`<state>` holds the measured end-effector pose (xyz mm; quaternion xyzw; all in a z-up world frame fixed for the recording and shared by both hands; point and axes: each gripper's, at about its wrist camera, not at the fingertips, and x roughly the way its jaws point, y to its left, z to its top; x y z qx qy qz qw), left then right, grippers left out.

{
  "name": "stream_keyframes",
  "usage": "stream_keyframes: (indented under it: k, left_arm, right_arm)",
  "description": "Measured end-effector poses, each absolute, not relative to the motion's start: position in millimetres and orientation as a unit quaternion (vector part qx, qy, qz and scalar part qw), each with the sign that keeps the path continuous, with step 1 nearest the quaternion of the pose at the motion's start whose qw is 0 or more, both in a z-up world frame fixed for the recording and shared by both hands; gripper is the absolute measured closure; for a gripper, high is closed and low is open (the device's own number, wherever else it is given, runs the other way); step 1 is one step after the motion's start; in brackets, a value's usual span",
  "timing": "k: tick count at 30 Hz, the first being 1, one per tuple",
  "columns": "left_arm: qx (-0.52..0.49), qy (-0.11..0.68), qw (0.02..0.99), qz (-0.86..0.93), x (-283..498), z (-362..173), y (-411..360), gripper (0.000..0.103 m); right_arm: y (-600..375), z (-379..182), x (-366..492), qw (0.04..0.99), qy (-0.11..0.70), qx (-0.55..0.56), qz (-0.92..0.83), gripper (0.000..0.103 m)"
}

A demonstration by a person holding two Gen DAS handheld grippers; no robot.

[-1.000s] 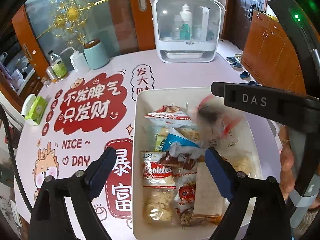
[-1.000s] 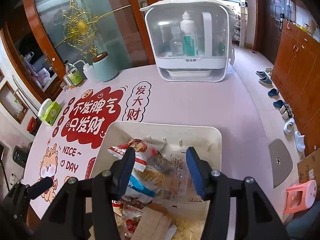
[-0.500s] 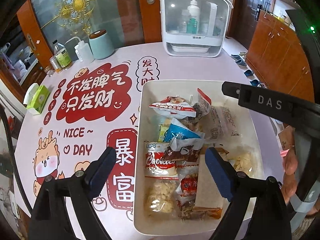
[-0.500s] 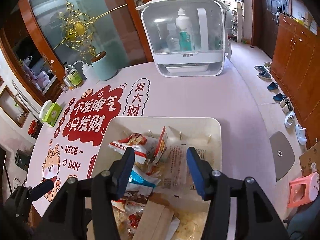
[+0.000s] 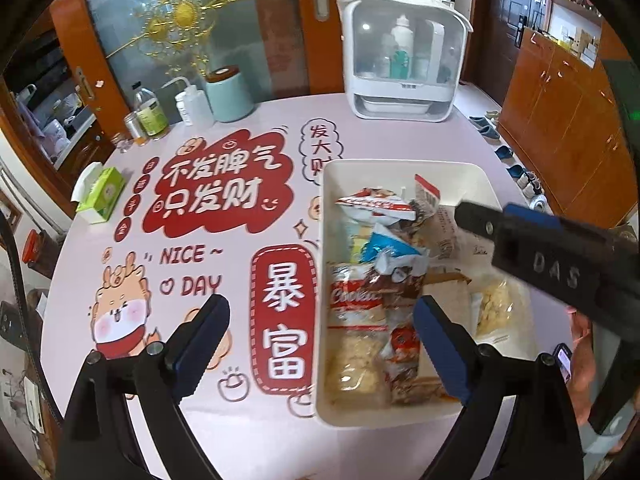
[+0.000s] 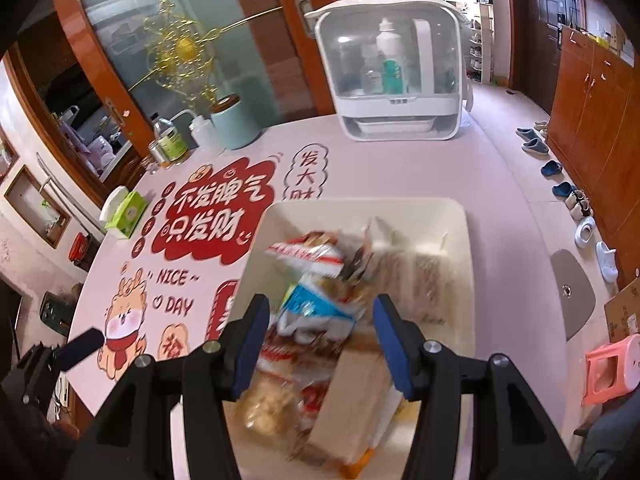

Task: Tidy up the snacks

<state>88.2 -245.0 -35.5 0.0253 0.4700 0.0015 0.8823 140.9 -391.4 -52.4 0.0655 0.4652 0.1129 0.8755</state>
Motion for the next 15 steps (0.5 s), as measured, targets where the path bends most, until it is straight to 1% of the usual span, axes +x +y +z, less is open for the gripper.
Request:
stream_keyframes:
  k: [5, 7, 15]
  left_arm:
    - [0.021, 0.460, 0.888, 0.002, 69, -28, -210, 0.010]
    - [0.028, 0.459, 0.888, -0.001, 61, -25, -194, 0.007]
    - [0.039, 0.455, 0.889, -0.027, 31, -15, -114, 0.007]
  right_arm:
    - [-357, -48, 105, 0.874, 0.467, 0.057, 0.121, 0.048]
    - [-344, -44, 91, 0.874, 0.465, 0.068, 0.119, 0.048]
    - [-281, -31, 43, 0.878, 0.460, 0.111, 0.080, 0.048]
